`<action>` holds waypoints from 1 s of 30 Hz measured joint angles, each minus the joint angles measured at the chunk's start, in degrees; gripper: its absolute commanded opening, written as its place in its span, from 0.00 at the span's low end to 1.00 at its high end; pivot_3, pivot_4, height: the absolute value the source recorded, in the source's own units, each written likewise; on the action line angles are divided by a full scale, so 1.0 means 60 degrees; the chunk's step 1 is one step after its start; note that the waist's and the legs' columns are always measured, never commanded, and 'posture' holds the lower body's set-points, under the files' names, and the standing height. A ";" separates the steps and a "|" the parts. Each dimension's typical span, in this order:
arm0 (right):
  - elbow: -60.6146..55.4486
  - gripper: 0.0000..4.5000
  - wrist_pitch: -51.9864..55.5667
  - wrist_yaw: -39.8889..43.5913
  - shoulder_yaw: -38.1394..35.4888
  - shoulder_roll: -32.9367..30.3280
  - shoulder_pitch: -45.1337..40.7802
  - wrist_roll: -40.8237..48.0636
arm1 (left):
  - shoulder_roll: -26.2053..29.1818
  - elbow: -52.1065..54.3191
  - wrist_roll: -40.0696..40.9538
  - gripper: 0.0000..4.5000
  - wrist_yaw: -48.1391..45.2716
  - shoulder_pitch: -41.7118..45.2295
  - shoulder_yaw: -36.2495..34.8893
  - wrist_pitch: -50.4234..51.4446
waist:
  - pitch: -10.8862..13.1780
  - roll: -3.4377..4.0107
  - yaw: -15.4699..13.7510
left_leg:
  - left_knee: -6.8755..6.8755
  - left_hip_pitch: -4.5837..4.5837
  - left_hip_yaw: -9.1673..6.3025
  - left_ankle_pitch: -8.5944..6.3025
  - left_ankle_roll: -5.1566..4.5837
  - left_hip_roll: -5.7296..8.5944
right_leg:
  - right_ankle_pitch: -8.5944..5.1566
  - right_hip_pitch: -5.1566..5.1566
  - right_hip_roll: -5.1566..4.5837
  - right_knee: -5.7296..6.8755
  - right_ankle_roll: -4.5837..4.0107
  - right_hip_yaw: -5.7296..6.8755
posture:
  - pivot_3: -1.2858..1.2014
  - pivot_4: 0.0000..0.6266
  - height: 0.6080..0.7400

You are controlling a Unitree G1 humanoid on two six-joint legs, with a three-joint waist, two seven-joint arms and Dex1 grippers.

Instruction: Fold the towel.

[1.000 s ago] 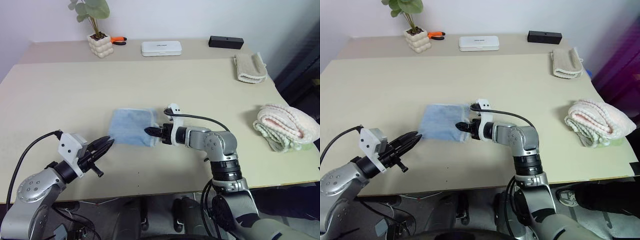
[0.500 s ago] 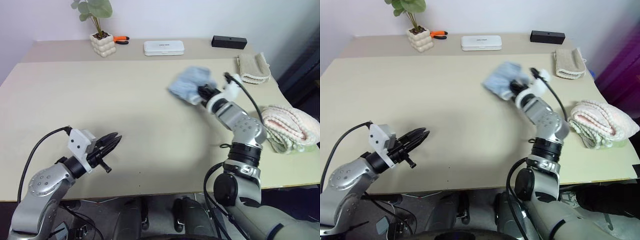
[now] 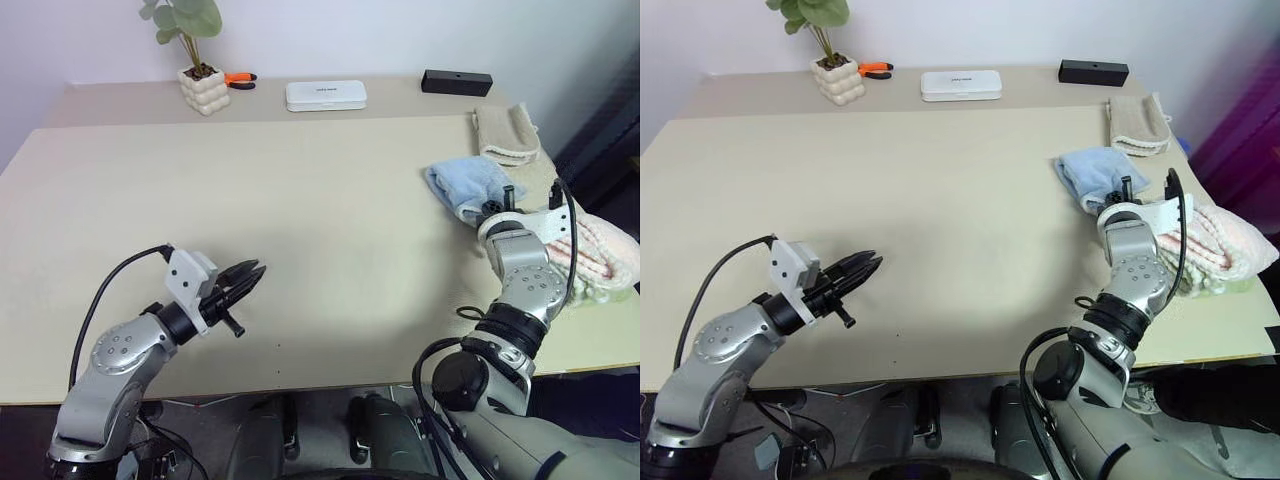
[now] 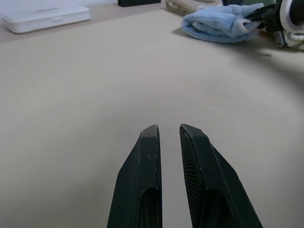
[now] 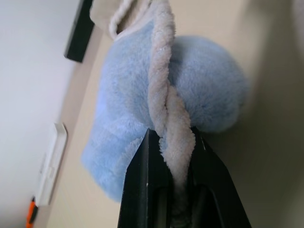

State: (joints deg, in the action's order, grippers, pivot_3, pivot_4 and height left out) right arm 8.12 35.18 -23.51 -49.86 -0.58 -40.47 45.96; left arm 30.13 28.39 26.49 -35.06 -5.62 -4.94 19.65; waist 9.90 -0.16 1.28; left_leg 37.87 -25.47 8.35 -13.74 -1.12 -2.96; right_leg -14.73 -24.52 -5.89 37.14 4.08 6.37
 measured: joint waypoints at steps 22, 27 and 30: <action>-0.1678 0.88 0.0310 0.4206 0.6407 -0.5709 0.1883 -0.3483 | 0.0253 -0.1741 -0.0694 0.15 0.0059 0.0081 -0.1183 -0.1137 | 0.0016 0.0034 -0.0015 | 0.0002 0.0003 0.0001 -0.0031 -0.0053 0.0001 | -0.0003 -0.0003 -0.0002 -0.0005 0.0002 -0.0003 | 0.52 0.24 1.00; -0.1443 0.88 -0.1591 0.6520 0.8166 -0.6905 0.1680 -0.5220 | 0.0557 -0.2640 -0.1165 0.15 0.0274 0.0275 -0.2038 -0.1893 | 0.0019 0.0029 -0.0036 | 0.0002 0.0004 0.0002 -0.0034 -0.0057 -0.0001 | -0.0005 0.0000 -0.0002 -0.0012 0.0005 -0.0002 | 0.52 0.24 1.00; -0.1354 0.88 -0.2157 0.7985 0.8503 -0.6667 0.1637 -0.5043 | 0.0417 -0.2552 -0.1192 0.15 0.0389 0.0181 -0.2071 -0.1989 | 0.0023 0.0022 -0.0059 | 0.0003 0.0001 0.0003 -0.0036 -0.0061 -0.0001 | -0.0004 0.0002 -0.0003 -0.0012 0.0007 -0.0001 | 0.52 0.24 1.00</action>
State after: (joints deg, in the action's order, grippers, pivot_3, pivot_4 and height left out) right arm 0.00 22.24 24.40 1.16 -40.58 -30.65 15.70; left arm 32.63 13.08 19.34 -32.73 -4.54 -17.37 7.71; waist 10.03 -0.03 0.92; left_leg 37.89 -25.46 8.37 -13.95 -1.49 -2.97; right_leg -14.75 -24.51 -5.91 37.06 4.12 6.36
